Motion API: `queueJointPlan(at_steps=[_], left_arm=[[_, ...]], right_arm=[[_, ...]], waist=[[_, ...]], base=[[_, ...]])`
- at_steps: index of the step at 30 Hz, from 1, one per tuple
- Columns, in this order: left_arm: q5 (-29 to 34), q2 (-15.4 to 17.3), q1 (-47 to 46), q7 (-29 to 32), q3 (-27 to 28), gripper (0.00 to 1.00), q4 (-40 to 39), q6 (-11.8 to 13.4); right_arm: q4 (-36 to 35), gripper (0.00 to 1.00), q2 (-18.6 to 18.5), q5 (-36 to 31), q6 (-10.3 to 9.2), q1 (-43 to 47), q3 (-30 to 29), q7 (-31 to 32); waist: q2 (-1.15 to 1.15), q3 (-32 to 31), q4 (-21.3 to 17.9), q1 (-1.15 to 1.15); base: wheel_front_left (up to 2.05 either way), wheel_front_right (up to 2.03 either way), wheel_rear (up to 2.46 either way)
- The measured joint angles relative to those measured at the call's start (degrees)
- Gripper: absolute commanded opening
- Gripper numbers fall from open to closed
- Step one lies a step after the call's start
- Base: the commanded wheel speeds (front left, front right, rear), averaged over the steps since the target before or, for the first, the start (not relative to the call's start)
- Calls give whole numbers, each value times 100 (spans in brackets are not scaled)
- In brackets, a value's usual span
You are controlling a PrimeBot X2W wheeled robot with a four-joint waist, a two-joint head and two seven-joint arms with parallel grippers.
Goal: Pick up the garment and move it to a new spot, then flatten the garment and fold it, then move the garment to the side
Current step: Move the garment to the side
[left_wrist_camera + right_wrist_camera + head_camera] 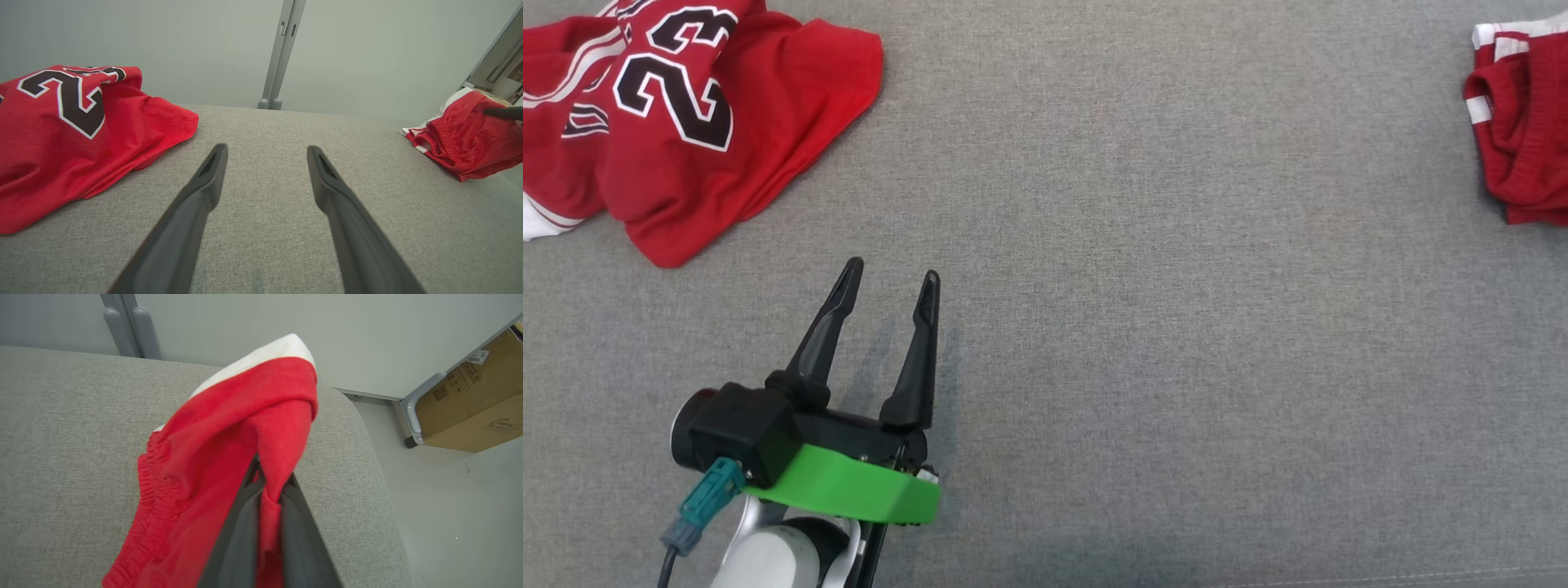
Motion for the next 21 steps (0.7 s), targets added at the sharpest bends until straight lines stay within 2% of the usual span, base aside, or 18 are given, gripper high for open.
queueJointPlan(at_steps=[6,7,9,10,11,18,21], left_arm=[[36,13,-14,56,2,100,-88,0],[41,14,-15,57,5,100,-88,0],[41,16,-15,103,10,100,-90,0],[41,18,-15,105,11,100,-91,0],[41,18,-15,105,14,100,-94,0],[48,19,-15,132,40,100,-104,0],[48,18,-15,132,62,100,-102,0]], right_arm=[[285,0,11,-141,-299,0,22,-147],[334,29,41,-145,-368,0,14,-219],[431,47,89,-190,-413,0,15,-253],[467,94,111,-190,-467,1,10,-288],[501,100,133,-190,-526,1,1,-342],[838,100,307,-179,-664,52,-40,-463],[998,100,345,-177,-664,170,-40,-499]], waist=[[0,99,72,0],[0,113,77,0],[0,132,83,0],[0,139,84,0],[0,145,83,0],[0,159,49,0],[0,132,27,0]], base=[[0,0,0],[0,0,0],[0,0,0],[0,0,0],[0,0,0],[0,0,0],[0,0,0]])
